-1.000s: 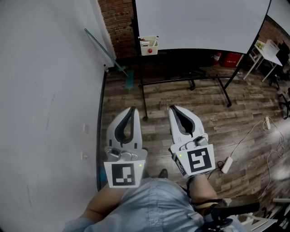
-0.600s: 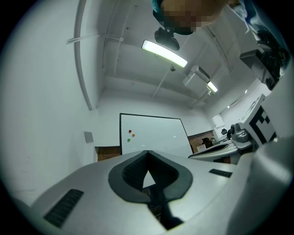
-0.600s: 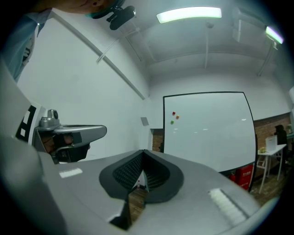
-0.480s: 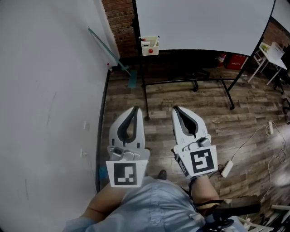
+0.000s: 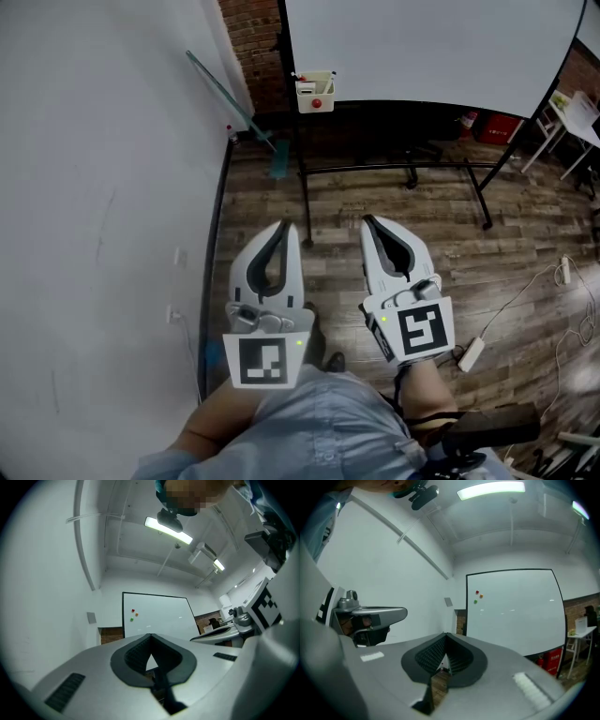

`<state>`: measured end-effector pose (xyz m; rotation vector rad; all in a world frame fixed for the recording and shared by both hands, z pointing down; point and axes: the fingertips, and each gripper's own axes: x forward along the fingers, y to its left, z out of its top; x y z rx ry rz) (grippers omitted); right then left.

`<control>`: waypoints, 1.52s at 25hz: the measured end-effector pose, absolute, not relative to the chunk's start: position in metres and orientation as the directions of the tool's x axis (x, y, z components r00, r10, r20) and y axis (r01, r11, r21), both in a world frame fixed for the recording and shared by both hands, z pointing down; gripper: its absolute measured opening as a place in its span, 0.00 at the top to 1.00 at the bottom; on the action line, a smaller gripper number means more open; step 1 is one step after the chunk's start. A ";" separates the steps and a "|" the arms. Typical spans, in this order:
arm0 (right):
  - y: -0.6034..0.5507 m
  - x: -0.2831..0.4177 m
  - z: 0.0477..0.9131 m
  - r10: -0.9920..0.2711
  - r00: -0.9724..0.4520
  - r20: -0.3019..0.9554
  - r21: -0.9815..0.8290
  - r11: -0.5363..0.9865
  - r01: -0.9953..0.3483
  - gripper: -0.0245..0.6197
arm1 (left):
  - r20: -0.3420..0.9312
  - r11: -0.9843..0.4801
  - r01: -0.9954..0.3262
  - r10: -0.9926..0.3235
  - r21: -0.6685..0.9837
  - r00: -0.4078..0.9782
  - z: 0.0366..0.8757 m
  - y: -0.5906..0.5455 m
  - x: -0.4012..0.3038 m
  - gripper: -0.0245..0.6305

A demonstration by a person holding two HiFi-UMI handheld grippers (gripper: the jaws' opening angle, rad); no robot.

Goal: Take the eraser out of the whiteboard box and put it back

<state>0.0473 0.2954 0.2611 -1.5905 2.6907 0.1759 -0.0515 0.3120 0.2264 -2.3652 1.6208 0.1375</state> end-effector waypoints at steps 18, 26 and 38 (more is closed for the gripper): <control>0.105 0.013 0.259 -0.884 -0.466 -0.048 0.073 0.462 -0.884 0.96 | -0.207 -0.361 -0.921 -0.899 -0.145 0.385 0.236 0.129 -0.080 0.96; 0.062 -0.005 0.251 -0.890 -0.455 -0.040 0.113 0.448 -0.887 0.96 | -0.221 -0.377 -0.920 -0.893 -0.106 0.391 0.232 0.081 -0.098 0.95; 0.018 0.008 0.253 -0.899 -0.437 -0.039 0.108 0.431 -0.896 0.96 | -0.216 -0.386 -0.913 -0.888 -0.131 0.406 0.233 0.034 -0.090 0.96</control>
